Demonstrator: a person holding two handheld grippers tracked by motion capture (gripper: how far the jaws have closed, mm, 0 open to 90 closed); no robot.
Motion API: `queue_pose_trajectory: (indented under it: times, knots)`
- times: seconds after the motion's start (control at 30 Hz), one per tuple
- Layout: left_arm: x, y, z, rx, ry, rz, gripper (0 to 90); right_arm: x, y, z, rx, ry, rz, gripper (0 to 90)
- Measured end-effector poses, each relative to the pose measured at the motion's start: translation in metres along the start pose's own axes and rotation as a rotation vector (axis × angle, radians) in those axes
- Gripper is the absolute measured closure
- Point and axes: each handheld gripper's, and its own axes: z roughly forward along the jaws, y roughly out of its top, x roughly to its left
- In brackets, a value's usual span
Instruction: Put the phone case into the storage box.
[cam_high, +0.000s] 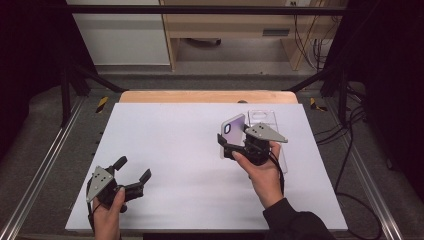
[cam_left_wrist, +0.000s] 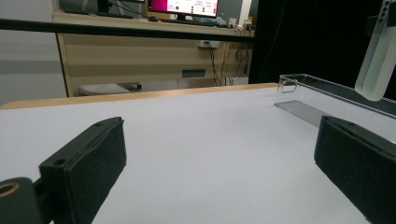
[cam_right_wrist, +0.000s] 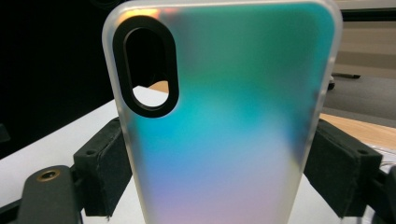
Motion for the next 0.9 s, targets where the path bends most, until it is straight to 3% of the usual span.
queue_pose_trajectory:
  times: [0.5, 0.9]
  knots:
    - [0.001, -0.001, 0.001, 0.001, 0.003, -0.019, 1.1, -0.028, 0.024, -0.007, -0.039, -0.063, 0.036, 17.3]
    - [0.001, -0.001, 0.001, 0.002, 0.005, -0.018, 1.1, -0.058, 0.047, -0.012, -0.071, -0.141, 0.050, 17.3]
